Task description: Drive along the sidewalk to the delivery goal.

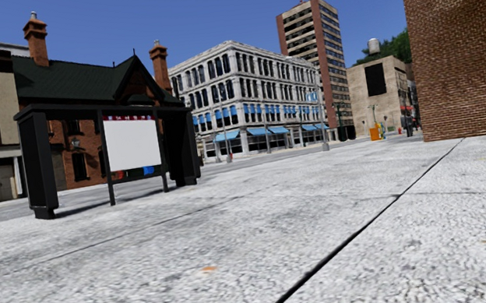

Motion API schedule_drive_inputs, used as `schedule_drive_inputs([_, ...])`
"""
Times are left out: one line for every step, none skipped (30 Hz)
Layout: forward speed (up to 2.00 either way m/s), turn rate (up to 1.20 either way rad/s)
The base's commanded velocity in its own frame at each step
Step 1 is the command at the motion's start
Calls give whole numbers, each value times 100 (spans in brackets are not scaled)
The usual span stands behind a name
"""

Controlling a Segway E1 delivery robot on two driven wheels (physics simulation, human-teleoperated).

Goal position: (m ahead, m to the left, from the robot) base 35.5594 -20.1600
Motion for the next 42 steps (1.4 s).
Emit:
schedule_drive_inputs([200, -18])
schedule_drive_inputs([200, -18])
schedule_drive_inputs([200, -18])
schedule_drive_inputs([200, -18])
schedule_drive_inputs([200, -18])
schedule_drive_inputs([200, -18])
schedule_drive_inputs([200, -19])
schedule_drive_inputs([200, -19])
schedule_drive_inputs([200, -20])
schedule_drive_inputs([200, -20])
schedule_drive_inputs([200, -20])
schedule_drive_inputs([200, -20])
schedule_drive_inputs([200, -20])
schedule_drive_inputs([200, -20])
schedule_drive_inputs([200, -21])
schedule_drive_inputs([200, -21])
schedule_drive_inputs([200, -23])
schedule_drive_inputs([200, -23])
schedule_drive_inputs([200, -24])
schedule_drive_inputs([200, -25])
schedule_drive_inputs([200, -26])
schedule_drive_inputs([200, -26])
schedule_drive_inputs([200, -26])
schedule_drive_inputs([200, -26])
schedule_drive_inputs([200, -26])
schedule_drive_inputs([200, -26])
schedule_drive_inputs([200, -26])
schedule_drive_inputs([200, -26])
schedule_drive_inputs([200, -26])
schedule_drive_inputs([200, -26])
schedule_drive_inputs([200, -26])
schedule_drive_inputs([200, -26])
schedule_drive_inputs([200, -26])
schedule_drive_inputs([200, -26])
schedule_drive_inputs([200, -26])
schedule_drive_inputs([200, -26])
schedule_drive_inputs([200, -26])
schedule_drive_inputs([200, -26])
schedule_drive_inputs([200, -26])
schedule_drive_inputs([200, -26])
schedule_drive_inputs([200, 0])
schedule_drive_inputs([200, 0])
